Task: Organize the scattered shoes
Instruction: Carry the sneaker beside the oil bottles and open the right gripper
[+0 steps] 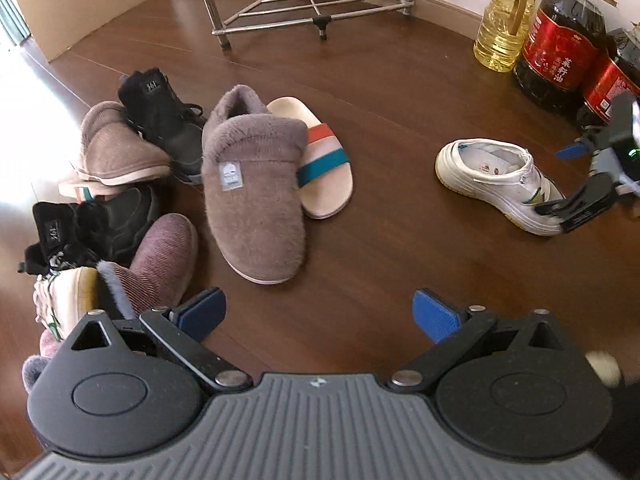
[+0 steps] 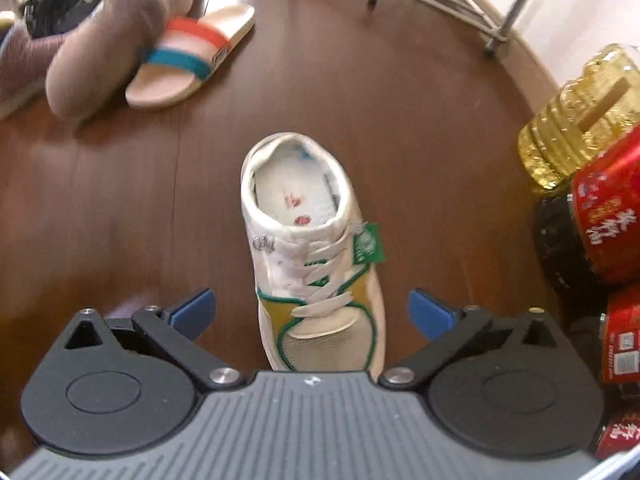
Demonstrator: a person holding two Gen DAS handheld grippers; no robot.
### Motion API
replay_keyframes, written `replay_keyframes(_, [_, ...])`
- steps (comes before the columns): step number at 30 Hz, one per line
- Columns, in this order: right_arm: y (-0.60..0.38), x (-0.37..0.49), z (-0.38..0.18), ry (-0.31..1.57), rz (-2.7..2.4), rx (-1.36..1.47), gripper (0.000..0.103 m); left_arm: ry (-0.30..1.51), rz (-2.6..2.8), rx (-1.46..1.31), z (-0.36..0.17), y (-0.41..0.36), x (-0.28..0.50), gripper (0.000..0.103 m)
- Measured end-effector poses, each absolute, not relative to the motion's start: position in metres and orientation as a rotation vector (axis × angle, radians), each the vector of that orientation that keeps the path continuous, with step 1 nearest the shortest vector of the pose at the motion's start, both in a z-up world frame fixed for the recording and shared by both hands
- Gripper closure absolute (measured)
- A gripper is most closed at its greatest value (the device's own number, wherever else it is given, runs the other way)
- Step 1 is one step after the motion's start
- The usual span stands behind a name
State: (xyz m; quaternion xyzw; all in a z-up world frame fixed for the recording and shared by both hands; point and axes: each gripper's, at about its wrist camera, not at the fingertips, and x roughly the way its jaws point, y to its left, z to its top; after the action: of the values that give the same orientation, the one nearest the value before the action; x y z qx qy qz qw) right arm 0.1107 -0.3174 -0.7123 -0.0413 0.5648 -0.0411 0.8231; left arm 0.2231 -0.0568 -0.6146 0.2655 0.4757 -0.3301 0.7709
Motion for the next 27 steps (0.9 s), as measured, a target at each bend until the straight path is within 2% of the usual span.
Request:
replay_keyframes(6, [-0.343, 0.113, -0.785, 1.120, -0.078, -0.134, 0.004, 1.056, -0.553, 0.580, -0.602, -0.055, 0.216, 0.002])
replay_keyframes(9, [-0.358, 0.107, -0.794, 1.114, -0.034, -0.061, 0.006, 1.080, -0.522, 0.539, -0.588, -0.065, 0.204, 0.001])
replay_keyframes(16, [-0.388, 0.111, -0.801, 1.027, -0.137, -0.017, 0.008, 1.080, -0.526, 0.708, -0.608, -0.093, 0.181, 0.001])
replay_keyframes(27, [-0.413, 0.071, -0.792, 1.076, -0.188, 0.006, 0.007, 1.062, -0.630, 0.717, -0.611, -0.105, 0.159, 0.001])
